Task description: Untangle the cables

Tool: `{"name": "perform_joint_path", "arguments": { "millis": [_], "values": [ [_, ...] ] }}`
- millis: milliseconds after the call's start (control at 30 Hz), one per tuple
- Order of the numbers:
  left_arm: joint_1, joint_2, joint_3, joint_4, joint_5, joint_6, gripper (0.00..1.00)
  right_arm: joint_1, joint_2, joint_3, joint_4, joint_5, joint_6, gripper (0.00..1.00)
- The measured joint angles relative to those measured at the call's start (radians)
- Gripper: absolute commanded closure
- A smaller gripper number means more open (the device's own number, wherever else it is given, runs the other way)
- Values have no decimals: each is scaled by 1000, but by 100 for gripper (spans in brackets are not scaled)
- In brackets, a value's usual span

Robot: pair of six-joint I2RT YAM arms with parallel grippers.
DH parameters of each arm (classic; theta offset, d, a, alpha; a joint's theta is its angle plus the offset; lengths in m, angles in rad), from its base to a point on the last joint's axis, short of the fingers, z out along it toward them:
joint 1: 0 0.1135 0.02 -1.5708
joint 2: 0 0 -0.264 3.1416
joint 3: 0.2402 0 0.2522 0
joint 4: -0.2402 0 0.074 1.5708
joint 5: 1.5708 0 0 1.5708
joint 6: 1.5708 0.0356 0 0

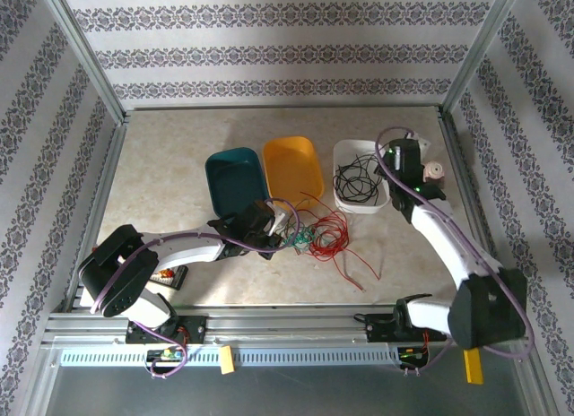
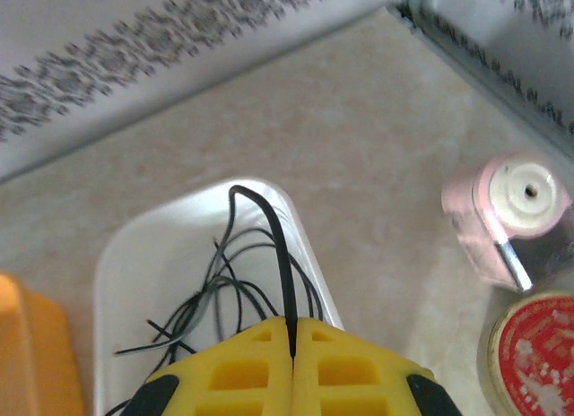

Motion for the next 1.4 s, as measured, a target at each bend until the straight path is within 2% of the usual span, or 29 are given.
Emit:
{"name": "perform_joint_path", "arguments": {
  "millis": [233, 333, 433, 600, 833, 1000, 1200, 1400],
  "values": [
    [0, -1, 0, 0, -1, 0, 100, 28, 145, -27, 37, -26, 111, 97],
    [0, -2, 0, 0, -3, 0, 100, 50, 146, -71, 37, -34, 148, 83],
    [0, -4, 0, -1, -3, 0, 100, 55, 142, -98, 32, -56, 178, 64],
    [0, -17, 0, -1, -3, 1, 100, 55, 97, -101, -16, -84, 169, 53],
    [0, -21, 14, -5, 1, 2, 100, 69, -111, -103, -106, -118, 85, 51],
    [0, -41, 20, -11, 11, 0, 100, 194, -203, -149, -106, -315, -28, 50],
    [14, -72, 38, -11, 66, -12, 100, 423, -98, -201, -106, -534, -117, 48],
    [19, -73, 40, -12, 133, -23, 100, 494, 59, -188, -95, -587, -165, 46]
  ]
}}
